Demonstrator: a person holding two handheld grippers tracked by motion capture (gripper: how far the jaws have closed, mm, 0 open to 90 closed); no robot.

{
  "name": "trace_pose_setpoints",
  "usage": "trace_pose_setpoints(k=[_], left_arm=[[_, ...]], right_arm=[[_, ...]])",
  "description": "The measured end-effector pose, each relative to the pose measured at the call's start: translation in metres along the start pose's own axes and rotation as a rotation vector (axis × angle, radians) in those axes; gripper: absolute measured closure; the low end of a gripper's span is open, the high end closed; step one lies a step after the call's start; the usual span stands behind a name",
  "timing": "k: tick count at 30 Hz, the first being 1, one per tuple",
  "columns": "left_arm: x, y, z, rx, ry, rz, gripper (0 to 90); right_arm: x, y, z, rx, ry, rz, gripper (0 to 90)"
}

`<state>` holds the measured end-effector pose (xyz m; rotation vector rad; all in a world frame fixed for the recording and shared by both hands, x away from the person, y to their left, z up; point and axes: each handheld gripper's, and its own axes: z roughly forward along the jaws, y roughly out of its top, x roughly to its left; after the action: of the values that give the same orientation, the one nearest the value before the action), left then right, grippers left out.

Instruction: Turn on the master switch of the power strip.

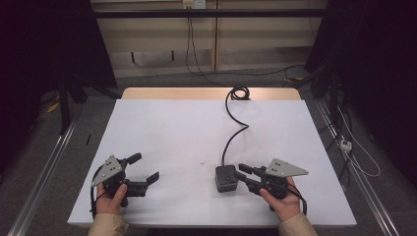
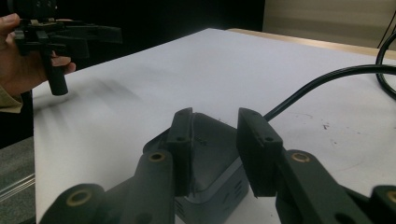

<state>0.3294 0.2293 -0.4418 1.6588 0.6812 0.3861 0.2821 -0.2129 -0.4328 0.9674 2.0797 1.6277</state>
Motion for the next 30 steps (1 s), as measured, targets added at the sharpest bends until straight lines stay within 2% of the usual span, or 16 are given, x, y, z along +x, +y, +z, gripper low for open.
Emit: trace_pose_setpoints(k=[24, 30], left_arm=[[-0.0005, 0.0000, 0.0002, -0.004, 0.002, 0.000, 2.6], [-0.0007, 0.0003, -0.0002, -0.004, 0.003, 0.001, 2.6]], right_arm=[[-0.0005, 0.0009, 0.0020, 0.015, 0.048, 0.007, 80.7], [0.0002, 0.0036, 0.0074, 0.015, 0.068, 0.013, 84.0]])
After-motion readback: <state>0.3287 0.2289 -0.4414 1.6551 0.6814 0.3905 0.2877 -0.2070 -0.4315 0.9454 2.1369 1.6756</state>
